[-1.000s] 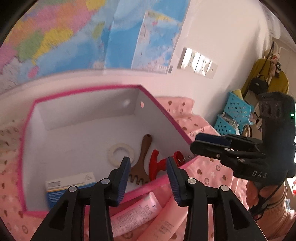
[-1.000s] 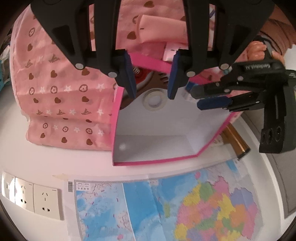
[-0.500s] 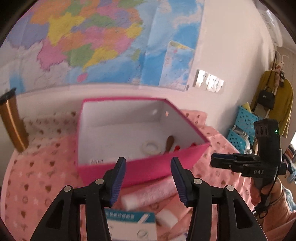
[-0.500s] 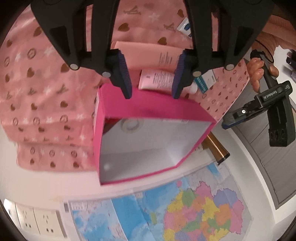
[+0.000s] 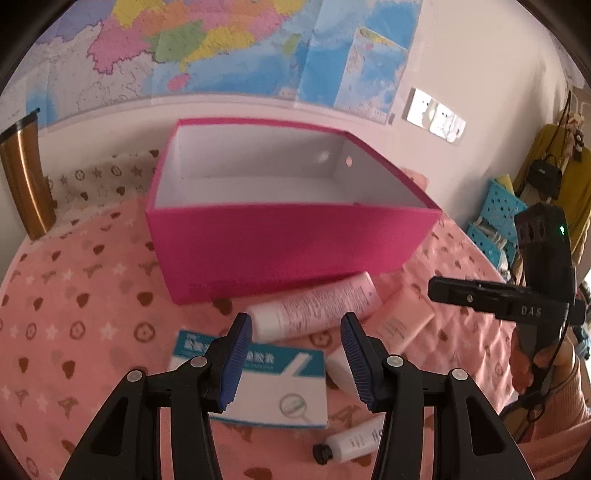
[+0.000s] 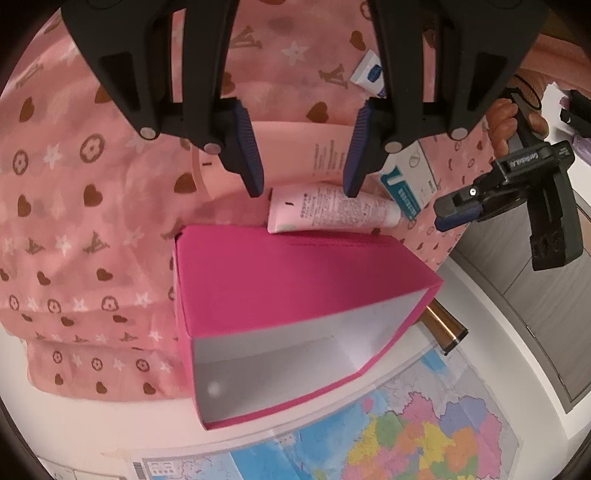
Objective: Organize rigid objects
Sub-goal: 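Move the right gripper back to the white tube with blue label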
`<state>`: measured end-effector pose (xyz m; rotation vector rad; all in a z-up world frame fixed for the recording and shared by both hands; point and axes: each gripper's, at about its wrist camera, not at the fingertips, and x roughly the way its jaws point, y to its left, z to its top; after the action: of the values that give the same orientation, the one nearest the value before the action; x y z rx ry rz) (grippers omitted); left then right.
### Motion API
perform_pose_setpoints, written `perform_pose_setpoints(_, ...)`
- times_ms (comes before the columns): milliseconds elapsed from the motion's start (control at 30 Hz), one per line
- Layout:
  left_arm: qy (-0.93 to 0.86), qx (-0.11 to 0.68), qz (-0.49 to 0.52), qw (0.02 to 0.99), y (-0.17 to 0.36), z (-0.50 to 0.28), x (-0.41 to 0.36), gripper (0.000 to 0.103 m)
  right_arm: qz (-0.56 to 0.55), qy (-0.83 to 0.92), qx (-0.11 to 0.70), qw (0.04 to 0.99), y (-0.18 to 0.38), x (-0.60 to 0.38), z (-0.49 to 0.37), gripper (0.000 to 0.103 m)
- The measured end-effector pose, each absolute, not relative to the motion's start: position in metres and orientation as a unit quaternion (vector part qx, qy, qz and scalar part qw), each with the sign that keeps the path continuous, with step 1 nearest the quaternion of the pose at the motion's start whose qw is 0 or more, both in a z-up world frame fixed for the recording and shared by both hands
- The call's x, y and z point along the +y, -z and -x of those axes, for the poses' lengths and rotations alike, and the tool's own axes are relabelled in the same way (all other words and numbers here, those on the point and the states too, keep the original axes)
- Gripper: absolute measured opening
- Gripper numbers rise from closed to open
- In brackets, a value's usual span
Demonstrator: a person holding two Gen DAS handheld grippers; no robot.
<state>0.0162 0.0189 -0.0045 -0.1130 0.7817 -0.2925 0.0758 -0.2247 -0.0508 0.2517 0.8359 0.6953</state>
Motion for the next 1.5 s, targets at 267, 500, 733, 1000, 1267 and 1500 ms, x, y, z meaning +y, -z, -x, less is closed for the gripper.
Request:
perform_pose_setpoints(267,0.181,0.408,0.042,0.894,0.021,-0.003,-0.005,0.051,-0.140,-0.290,0.411,0.853,0.069,-0.248,-0.076,0.047)
perform_pose_setpoints(500,0.183,0.414,0.026,0.891,0.026,0.002,-0.014,0.051,-0.150,-0.284,0.410,0.854,0.070,-0.259,-0.072,0.047)
perform_pose_setpoints(733,0.110,0.400,0.041,0.909,0.017,-0.003,0.032,0.051,-0.115,-0.388,0.400,0.822,0.057,-0.210,-0.046,0.047)
perform_pose_setpoints(1000,0.074,0.411,0.070,0.906,0.024,-0.004,0.069,0.051,-0.061,-0.462,0.419,0.780,0.065,-0.146,-0.024,0.047)
perform_pose_setpoints(1267,0.086,0.415,0.042,0.905,0.025,0.007,0.061,0.051,-0.084,-0.462,0.435,0.768,0.075,-0.152,-0.024,0.047)
perform_pose_setpoints(1500,0.162,0.428,0.042,0.888,0.028,0.030,0.037,0.051,-0.082,-0.417,0.444,0.789,0.083,-0.172,-0.019,0.047)
